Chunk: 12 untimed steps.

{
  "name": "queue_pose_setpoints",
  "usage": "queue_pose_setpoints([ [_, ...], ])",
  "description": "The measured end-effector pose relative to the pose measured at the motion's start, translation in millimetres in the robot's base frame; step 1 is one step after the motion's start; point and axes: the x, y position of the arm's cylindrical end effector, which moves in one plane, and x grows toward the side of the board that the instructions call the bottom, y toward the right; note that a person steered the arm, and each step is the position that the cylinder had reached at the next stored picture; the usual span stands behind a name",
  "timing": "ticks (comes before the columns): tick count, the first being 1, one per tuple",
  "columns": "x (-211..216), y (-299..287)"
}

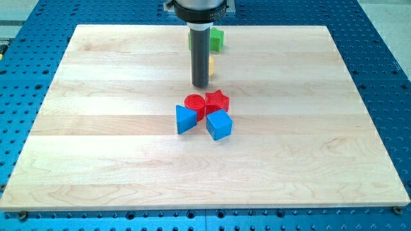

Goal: Push the heart into the group of blocks at the top center of the board

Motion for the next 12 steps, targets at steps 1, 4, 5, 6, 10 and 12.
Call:
queue_pose_setpoints([
  [1, 20, -6],
  [4, -49, 17],
  [5, -32, 6],
  [6, -9, -22],
  [10, -97, -24],
  [12, -72, -28],
])
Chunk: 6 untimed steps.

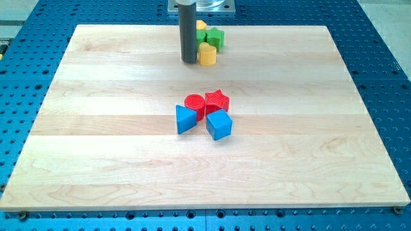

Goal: Push the heart into the group of blocks at the top center of the board

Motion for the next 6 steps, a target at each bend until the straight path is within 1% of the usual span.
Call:
queue_pose_setpoints([
  [1, 13, 2],
  [2, -14, 40],
  [3, -31, 53],
  [4, -31, 53],
  [5, -16, 53],
  [6, 40, 59],
])
